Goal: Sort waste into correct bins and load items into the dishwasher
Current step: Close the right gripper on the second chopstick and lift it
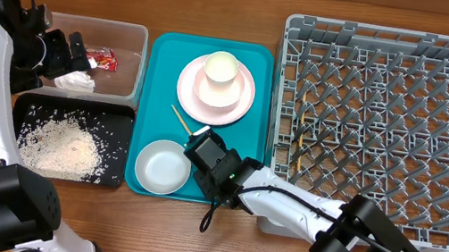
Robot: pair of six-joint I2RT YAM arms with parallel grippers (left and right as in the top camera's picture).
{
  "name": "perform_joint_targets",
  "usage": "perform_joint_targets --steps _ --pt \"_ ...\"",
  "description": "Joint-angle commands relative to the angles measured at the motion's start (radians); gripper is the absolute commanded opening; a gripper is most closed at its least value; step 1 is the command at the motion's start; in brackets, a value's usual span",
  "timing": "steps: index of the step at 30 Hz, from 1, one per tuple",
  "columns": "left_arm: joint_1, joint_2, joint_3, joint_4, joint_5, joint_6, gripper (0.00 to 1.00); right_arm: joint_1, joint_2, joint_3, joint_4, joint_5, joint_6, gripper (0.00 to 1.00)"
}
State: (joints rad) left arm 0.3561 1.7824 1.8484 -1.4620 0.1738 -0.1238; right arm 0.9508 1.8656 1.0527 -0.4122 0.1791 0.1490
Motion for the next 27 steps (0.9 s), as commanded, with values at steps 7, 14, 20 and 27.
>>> perform_joint_targets --steps 7,14,20,27 --pt "0.003 -0.006 0.017 0.001 -0.009 -0.003 1.0 0.002 0.016 -0.007 -0.004 0.0 0.008 0.19" --pt "0.003 -0.006 0.017 0.001 -0.009 -0.003 1.0 0.002 0.016 -0.007 0.013 0.0 0.008 0.2" --pt "0.003 -0.006 0.017 0.001 -0.009 -0.003 1.0 0.002 0.016 -0.007 0.026 0.0 0.008 0.2" --pt "0.003 -0.006 0.017 0.001 -0.009 -0.003 1.0 0.002 0.016 -0.007 0.005 0.0 0.008 0.13"
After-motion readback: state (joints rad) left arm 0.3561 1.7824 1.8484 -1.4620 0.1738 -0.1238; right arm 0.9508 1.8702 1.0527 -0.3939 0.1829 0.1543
